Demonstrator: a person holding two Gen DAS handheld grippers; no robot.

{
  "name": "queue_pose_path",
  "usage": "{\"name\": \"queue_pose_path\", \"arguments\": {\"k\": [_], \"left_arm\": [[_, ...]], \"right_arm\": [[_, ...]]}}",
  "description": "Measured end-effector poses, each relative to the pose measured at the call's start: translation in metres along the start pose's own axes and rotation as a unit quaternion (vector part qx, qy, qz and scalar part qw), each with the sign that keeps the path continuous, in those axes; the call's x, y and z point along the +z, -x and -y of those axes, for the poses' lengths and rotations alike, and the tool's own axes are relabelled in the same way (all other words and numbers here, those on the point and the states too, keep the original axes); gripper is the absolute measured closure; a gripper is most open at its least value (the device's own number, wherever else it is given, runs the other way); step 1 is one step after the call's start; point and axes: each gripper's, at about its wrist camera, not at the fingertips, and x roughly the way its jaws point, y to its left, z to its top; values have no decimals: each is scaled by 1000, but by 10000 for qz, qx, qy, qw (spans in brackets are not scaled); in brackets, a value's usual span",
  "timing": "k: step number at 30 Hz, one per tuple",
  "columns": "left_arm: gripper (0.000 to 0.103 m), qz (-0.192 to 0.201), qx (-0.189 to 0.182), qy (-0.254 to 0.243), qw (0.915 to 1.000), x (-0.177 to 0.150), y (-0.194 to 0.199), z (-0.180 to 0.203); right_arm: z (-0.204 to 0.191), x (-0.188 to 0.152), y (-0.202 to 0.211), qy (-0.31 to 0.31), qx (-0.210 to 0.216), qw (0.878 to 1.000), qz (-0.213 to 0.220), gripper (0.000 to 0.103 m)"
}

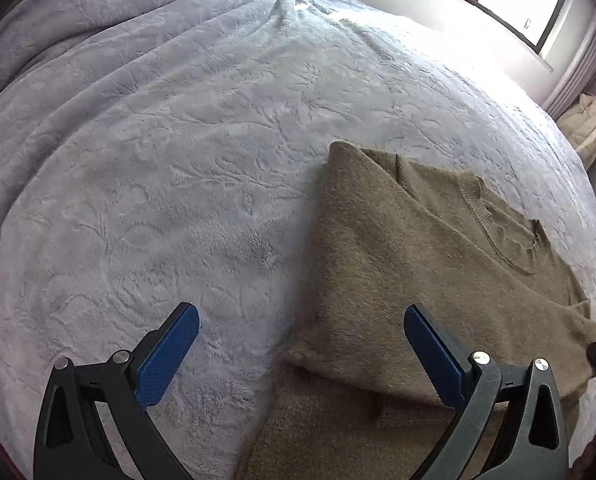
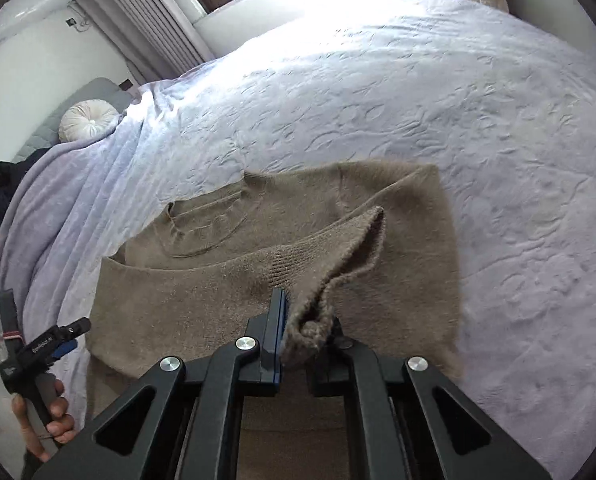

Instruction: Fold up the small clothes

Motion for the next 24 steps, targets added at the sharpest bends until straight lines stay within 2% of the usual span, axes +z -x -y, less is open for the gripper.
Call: {"name": "queue_pose_path", "arguments": {"k": [2, 4, 5, 6, 7, 8, 9, 11, 12, 13, 15, 17, 19, 20, 22, 24], "left_arm": [[0, -247, 201, -249, 9992, -1, -16, 11], [0, -261, 398, -318, 9984, -3, -22, 16], [0, -219, 387, -278, 9986, -4, -18, 17], [0, -165, 288, -211, 9992, -3, -12, 19], [0, -108, 206, -166, 9996, -2, -7, 21], [0, -41, 122, -153, 9998, -1, 0, 25], [0, 4, 61, -198, 9998, 1, 6, 29], [0, 95, -63, -446, 9989, 2, 16, 46], [0, 110, -152, -641, 9978, -1, 19, 59], [0, 108, -229, -807, 9964, -1, 18, 69], [0, 106, -341, -1290, 9910, -9, 15, 100], [0, -46, -336, -1622, 9862, -14, 2, 123], [0, -226, -49, -1744, 9844, -16, -20, 134], [0, -285, 64, -1752, 9841, -18, -31, 135], [0, -295, 4, -1608, 9865, -13, -41, 131], [0, -434, 20, -1408, 9891, -2, -41, 128]], "right_arm": [[9, -3, -16, -33, -15, 9996, -293, 94], [14, -7, -32, 8, -81, 9983, -583, 93], [14, -8, -34, 43, -59, 9982, -588, 93], [14, -7, -33, 68, -47, 9983, -580, 89], [14, -5, -29, 55, -42, 9984, -564, 81], [15, -4, -24, 64, -95, 9986, -509, 74], [15, -1, -15, 115, -327, 9988, -355, 61], [17, 4, 5, 223, -940, 9953, 102, 46], [16, 6, 14, 246, -1233, 9916, 293, 45], [15, 8, 22, 256, -1350, 9896, 431, 45], [7, 10, 31, 385, -1145, 9910, 576, 45], [-15, 7, 18, 913, -804, 9923, 218, 45], [-40, -2, -10, 1413, -507, 9883, -284, 45], [-44, -6, -24, 1553, -615, 9849, -461, 45], [-39, -8, -58, 1580, -1126, 9775, -826, 43], [-30, 1, -70, 1431, -1051, 9814, -735, 41]]}}
